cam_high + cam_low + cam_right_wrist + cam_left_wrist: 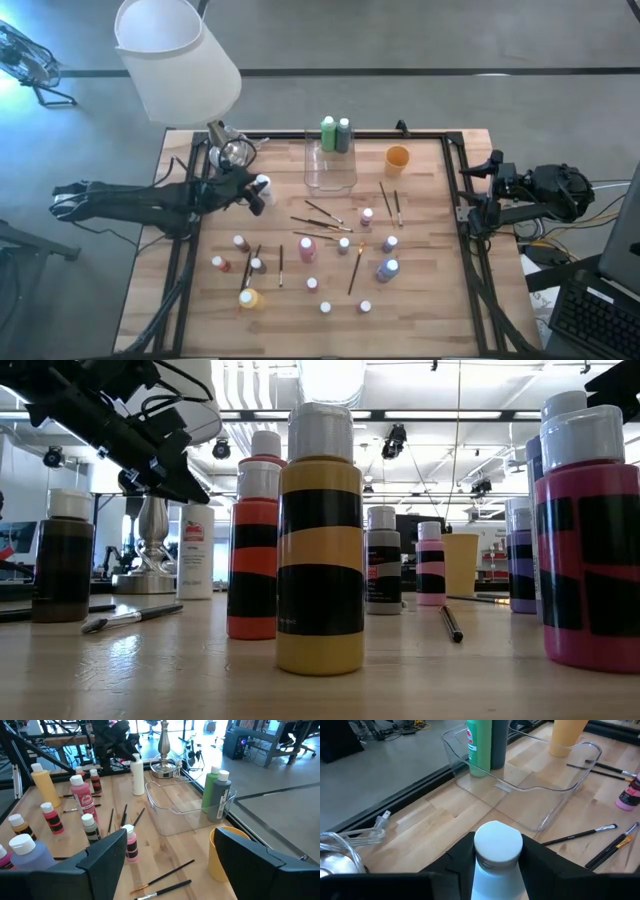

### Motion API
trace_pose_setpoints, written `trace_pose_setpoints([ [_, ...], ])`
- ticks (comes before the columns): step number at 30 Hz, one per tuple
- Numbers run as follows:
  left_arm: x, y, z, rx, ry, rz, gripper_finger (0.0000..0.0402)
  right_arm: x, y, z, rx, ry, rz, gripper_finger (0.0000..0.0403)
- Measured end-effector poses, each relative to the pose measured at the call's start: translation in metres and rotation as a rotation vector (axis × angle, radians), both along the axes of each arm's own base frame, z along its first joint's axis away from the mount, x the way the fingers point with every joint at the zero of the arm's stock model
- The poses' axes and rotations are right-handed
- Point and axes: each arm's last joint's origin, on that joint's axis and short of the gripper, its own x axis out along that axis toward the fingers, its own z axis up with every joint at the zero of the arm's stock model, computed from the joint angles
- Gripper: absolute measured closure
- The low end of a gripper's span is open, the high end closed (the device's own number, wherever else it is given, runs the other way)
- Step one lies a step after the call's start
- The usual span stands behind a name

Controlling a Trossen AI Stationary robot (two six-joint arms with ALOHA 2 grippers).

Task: Pick & Place Paint Supplies
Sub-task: Put the big white paint bottle into the bin

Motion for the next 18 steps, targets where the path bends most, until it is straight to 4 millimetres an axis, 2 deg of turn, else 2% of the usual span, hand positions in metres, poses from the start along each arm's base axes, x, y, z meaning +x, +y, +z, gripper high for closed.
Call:
trace_pose_setpoints([
  [5,0.003,0.0,0.01,-0.018,-0.043,-0.012,0.0277,0.0,0.0,0.0,0.0,0.0,0.0,0.0127],
  [18,0.015,-0.001,0.063,0.003,-0.177,-0.075,0.0275,0.0,0.0,0.0,0.0,0.0,0.0,0.0166],
])
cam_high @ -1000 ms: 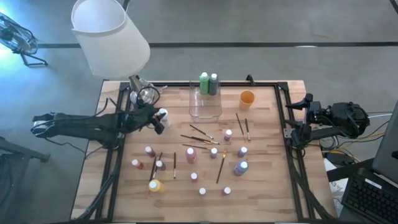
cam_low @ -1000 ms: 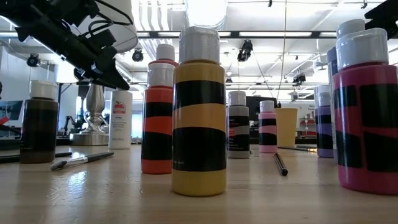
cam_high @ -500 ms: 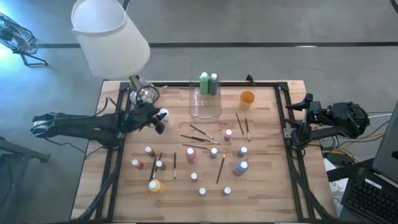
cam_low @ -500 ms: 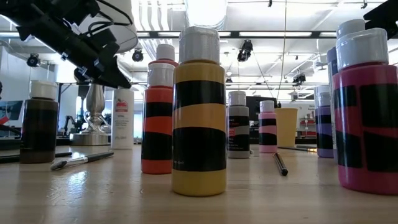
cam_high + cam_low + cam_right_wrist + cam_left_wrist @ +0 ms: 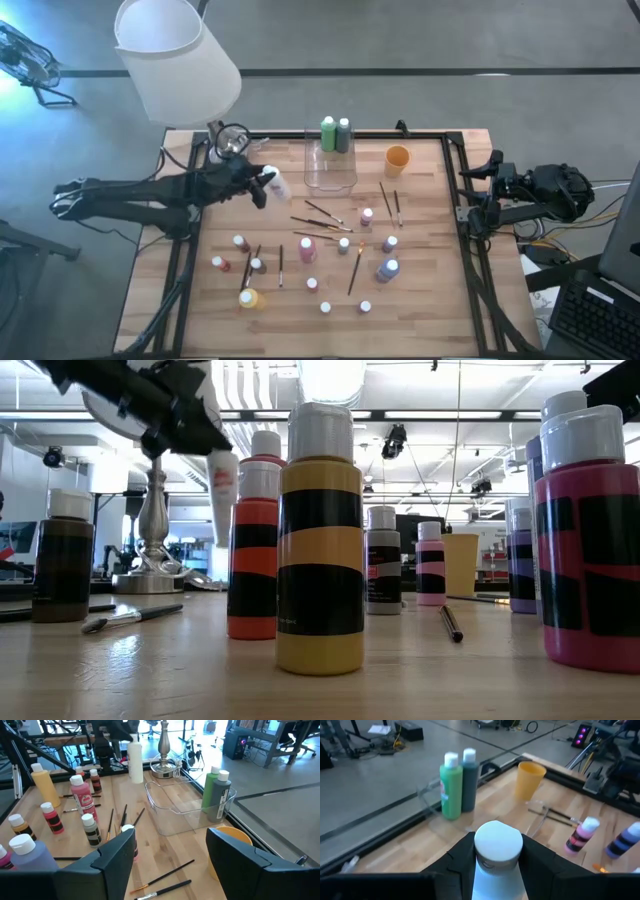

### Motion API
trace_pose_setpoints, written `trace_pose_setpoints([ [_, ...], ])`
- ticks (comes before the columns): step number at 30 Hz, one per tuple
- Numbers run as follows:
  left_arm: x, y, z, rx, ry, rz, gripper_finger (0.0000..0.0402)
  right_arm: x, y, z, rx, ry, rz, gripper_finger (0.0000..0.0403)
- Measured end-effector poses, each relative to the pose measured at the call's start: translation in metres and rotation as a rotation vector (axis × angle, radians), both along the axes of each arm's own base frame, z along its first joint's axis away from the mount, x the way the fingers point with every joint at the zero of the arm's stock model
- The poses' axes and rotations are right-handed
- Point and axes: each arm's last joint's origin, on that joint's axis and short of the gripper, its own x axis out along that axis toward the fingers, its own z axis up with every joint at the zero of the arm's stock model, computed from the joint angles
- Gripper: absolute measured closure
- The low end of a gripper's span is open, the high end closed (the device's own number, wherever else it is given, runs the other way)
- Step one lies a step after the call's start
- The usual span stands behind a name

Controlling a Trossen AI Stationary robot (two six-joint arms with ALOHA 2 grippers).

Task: Pick & Place Paint Supplies
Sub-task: Put the big white paint bottle into the bin

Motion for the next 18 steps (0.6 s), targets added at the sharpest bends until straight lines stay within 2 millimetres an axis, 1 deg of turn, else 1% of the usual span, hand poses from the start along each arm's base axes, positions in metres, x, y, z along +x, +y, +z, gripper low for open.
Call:
trace_pose_setpoints([
  [4,0.01,-0.001,0.018,0.04,-0.003,-0.024,0.0275,0.0,0.0,0.0,0.0,0.0,0.0,0.0175],
  [10,0.032,0.0,0.044,0.105,0.008,-0.048,0.0275,0.0,0.0,0.0,0.0,0.0,0.0,0.0184],
  [18,0.067,0.005,0.071,0.176,0.039,-0.041,0.0275,0.0,0.0,0.0,0.0,0.0,0.0,0.0166],
])
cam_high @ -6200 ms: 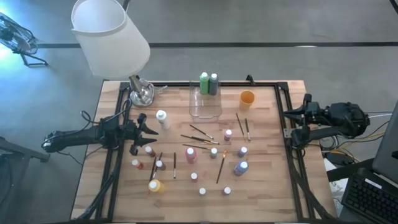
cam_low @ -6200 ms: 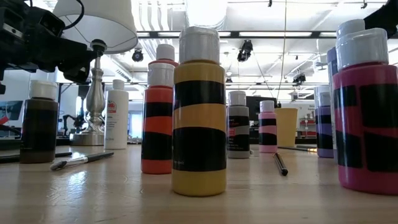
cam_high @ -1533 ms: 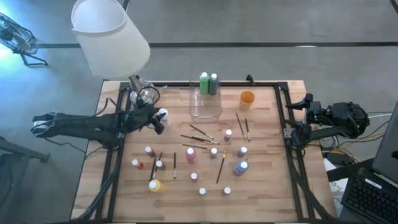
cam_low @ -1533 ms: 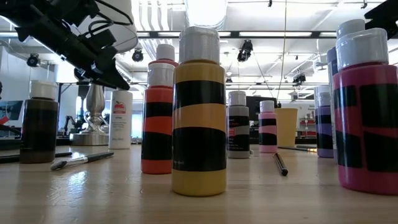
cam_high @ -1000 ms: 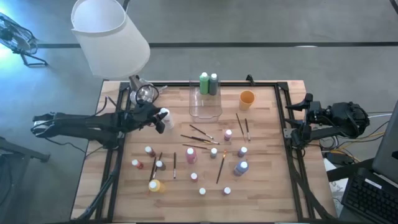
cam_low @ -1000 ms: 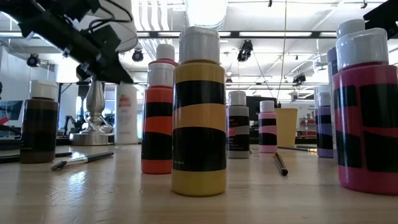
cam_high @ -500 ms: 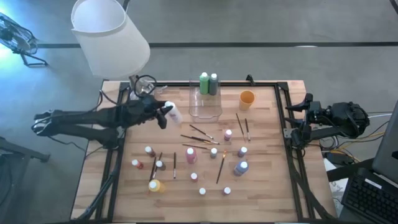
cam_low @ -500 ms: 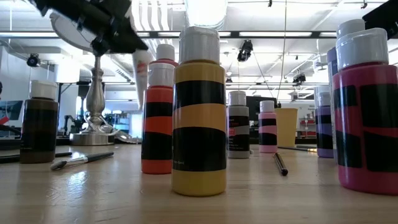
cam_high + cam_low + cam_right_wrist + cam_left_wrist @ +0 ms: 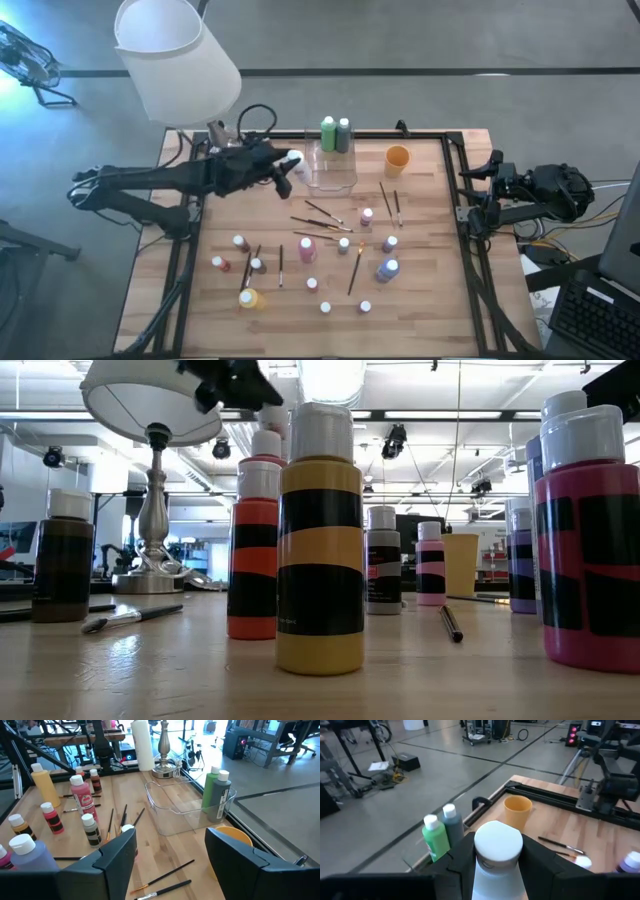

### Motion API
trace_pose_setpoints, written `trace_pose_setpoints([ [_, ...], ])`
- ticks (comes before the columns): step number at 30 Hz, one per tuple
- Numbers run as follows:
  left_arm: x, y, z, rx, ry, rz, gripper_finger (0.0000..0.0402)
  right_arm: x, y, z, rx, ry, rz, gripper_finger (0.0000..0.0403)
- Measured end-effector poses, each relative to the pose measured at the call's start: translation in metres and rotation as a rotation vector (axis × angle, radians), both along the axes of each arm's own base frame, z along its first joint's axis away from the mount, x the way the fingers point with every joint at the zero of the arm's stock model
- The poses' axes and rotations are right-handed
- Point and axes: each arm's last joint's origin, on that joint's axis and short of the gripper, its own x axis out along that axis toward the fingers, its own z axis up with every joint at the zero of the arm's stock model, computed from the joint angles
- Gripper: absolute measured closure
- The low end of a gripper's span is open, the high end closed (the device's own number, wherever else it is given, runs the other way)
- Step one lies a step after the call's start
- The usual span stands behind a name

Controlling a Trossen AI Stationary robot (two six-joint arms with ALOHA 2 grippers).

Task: Pick & Place Paint Supplies
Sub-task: Put the big white paint bottle into the bin

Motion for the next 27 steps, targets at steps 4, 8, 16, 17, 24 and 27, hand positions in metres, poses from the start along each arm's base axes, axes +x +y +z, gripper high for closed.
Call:
trace_pose_setpoints([
  [4,0.017,0.004,0.006,0.024,0.021,0.045,0.0275,0.0,0.0,0.0,0.0,0.0,0.0,0.0151],
  [8,0.033,0.009,0.004,0.04,0.051,0.106,0.0276,0.0,0.0,0.0,0.0,0.0,0.0,0.0137],
  [16,0.057,0.03,-0.013,-0.029,0.062,0.218,0.0276,0.0,0.0,0.0,0.0,0.0,0.0,0.011],
  [17,0.059,0.033,-0.016,-0.038,0.066,0.23,0.0276,0.0,0.0,0.0,0.0,0.0,0.0,0.0106],
  [24,0.071,0.054,-0.038,-0.075,0.099,0.301,0.0276,0.0,0.0,0.0,0.0,0.0,0.0,0.0083],
  [27,0.074,0.062,-0.044,-0.081,0.097,0.322,0.0276,0.0,0.0,0.0,0.0,0.0,0.0,0.0074],
])
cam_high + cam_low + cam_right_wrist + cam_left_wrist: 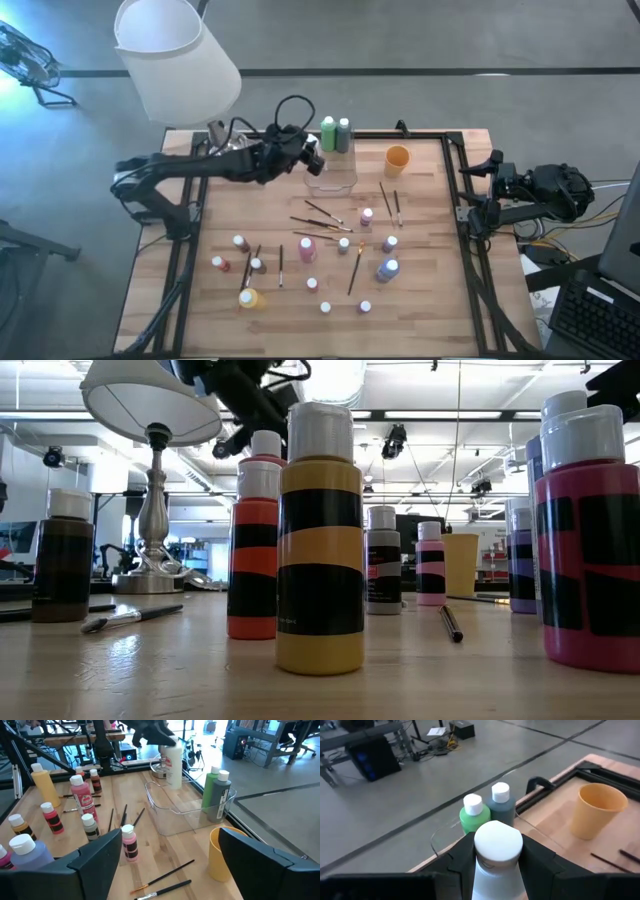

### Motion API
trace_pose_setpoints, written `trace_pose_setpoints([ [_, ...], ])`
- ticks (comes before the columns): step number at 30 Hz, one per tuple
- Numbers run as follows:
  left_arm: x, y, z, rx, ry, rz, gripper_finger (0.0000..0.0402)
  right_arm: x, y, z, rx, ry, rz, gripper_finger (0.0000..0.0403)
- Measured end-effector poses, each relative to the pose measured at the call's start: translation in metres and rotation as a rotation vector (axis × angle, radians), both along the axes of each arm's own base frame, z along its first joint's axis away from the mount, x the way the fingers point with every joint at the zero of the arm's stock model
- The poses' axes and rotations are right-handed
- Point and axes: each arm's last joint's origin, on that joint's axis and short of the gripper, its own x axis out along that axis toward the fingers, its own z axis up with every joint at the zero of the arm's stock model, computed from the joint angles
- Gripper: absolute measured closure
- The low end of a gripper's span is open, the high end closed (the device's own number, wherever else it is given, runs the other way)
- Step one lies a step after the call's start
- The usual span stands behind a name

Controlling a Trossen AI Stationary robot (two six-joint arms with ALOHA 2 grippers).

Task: Pick & Place Paint Supplies
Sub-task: Put the big white paint bottle into the bin

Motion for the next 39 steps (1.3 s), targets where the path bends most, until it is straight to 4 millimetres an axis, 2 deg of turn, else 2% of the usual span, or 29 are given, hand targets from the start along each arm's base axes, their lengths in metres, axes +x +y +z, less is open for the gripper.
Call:
trace_pose_setpoints([
  [14,0.011,0.02,-0.017,0.004,-0.024,0.095,0.0276,0.0,0.0,0.0,0.0,0.0,0.0,0.0042],
  [32,0.021,0.055,-0.041,0.045,-0.037,0.171,0.0276,0.0,0.0,0.0,0.0,0.0,0.0,0.0095],
  [39,0.027,0.063,-0.05,0.071,-0.039,0.172,0.0276,0.0,0.0,0.0,0.0,0.0,-0.001,0.0117],
])
